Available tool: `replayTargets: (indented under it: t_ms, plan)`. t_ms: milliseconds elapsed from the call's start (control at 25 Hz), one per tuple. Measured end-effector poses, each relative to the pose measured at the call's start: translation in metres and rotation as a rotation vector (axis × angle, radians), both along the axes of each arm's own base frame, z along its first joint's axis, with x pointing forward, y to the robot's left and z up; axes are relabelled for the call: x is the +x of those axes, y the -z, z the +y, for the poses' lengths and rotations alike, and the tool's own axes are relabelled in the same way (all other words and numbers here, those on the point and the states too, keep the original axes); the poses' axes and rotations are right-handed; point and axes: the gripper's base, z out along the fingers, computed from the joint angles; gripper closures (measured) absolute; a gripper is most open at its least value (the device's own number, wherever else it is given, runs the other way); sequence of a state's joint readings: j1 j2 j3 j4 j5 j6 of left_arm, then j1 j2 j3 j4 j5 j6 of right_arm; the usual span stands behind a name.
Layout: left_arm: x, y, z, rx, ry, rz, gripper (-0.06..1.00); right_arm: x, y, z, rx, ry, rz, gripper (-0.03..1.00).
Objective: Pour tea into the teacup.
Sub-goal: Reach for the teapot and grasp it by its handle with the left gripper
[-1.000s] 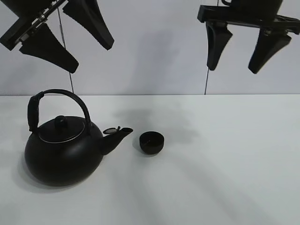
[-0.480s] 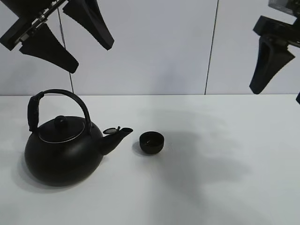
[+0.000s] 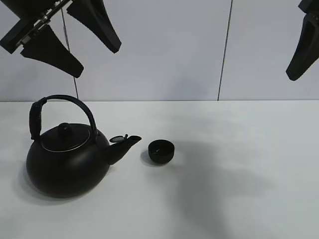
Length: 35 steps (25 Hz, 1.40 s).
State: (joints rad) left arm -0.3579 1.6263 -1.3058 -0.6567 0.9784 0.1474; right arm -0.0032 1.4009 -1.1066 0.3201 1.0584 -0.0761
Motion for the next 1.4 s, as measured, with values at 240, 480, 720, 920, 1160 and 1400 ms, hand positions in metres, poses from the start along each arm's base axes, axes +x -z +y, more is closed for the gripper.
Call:
replayTargets:
  t_ms: [240,480,720,920,1160,1400]
  plan:
    - [0.0,0.0,0.0,0.0,0.0,0.0,0.43,0.0,0.0,0.001,0.009,0.002,0.0,0.42]
    - [0.0,0.0,0.0,0.0,0.0,0.0,0.43,0.002,-0.003,0.006,0.079,0.021,-0.012,0.42]
    - [0.0,0.0,0.0,0.0,-0.001,-0.001,0.43,0.003,-0.004,0.007,0.096,0.032,-0.031,0.42]
    - [0.001,0.0,0.0,-0.002,-0.006,-0.008,0.43,0.004,-0.004,0.007,0.099,0.033,-0.032,0.42]
    - [0.009,-0.003,0.0,-0.015,-0.062,-0.083,0.43,0.004,-0.004,0.007,0.098,0.034,-0.035,0.42]
    - [0.018,-0.008,0.002,-0.024,-0.106,-0.194,0.43,0.004,-0.004,0.007,0.094,0.035,-0.038,0.42]
